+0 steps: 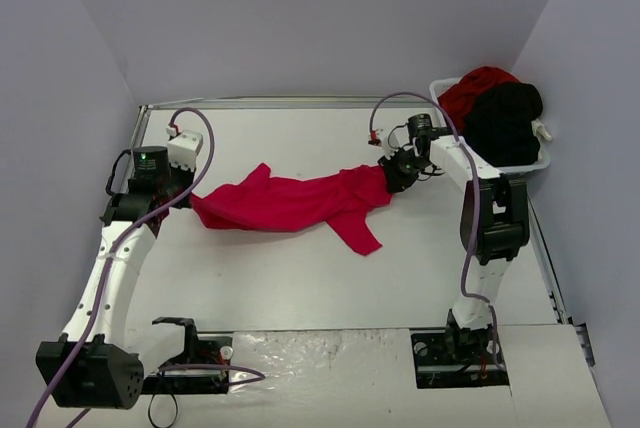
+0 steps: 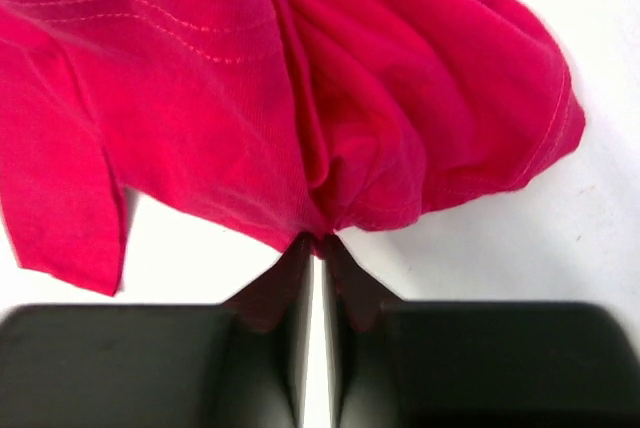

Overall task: Fold and stack the t-shirts
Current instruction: Flatten out the tshirt

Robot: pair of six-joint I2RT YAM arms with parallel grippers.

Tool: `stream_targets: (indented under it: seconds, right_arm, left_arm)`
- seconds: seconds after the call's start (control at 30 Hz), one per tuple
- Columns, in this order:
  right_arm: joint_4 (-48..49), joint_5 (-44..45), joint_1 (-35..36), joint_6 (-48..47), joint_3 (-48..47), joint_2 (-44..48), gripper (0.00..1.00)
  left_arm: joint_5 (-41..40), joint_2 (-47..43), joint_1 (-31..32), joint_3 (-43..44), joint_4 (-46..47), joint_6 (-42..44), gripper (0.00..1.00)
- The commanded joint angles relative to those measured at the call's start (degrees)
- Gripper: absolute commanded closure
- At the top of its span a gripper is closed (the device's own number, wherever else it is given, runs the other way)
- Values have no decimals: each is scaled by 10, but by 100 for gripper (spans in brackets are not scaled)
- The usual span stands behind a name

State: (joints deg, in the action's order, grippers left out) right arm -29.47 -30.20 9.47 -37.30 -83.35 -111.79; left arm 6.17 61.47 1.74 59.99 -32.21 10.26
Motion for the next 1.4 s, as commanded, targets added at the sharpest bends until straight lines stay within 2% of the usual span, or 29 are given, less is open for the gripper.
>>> stream_targets:
  seconds: [0.0, 0.03, 0.1, 0.27, 0.63, 0.67, 0.7, 0.73, 0.8, 1.1, 1.2, 1.37]
  right_arm:
    - [-27, 3, 3, -3, 3, 47, 85]
    - [-32, 4, 3, -4, -1, 45, 73]
    - [-36, 1, 3, -5, -3, 34, 68]
    - [-54, -7, 9, -2, -24, -5, 67]
    - [-58, -3, 20, -2, -36, -31, 63]
    - [-59, -3, 21, -2, -36, -33, 65]
    - [-59, -2, 22, -2, -34, -34, 71]
    - [-59, -1, 22, -2, -33, -34, 86]
    - [-59, 3, 22, -1, -32, -31, 99]
    - [-59, 51, 12, 4, -36, 55, 100]
    - [-56, 77, 1, 20, -82, 82, 100]
    - [-41, 140, -9, 78, -230, 77, 100]
  left_arm:
    - [7, -21, -6, -2, 12, -7, 98]
    - [7, -21, -7, -2, 12, -8, 98]
    - [9, -23, -8, -4, 12, -7, 98]
    - [10, -27, -9, -5, 12, -7, 98]
    - [10, -28, -10, -7, 12, -6, 98]
    - [10, -28, -10, -7, 12, -6, 98]
    - [10, -28, -10, -7, 12, -5, 98]
    - [10, -28, -10, -7, 12, -6, 98]
    - [11, -28, -10, -7, 12, -6, 98]
    - [8, -19, -12, 7, 11, -13, 98]
    - [-5, 25, -12, 56, -4, -32, 98]
    - [-6, 133, -10, 171, -35, -49, 98]
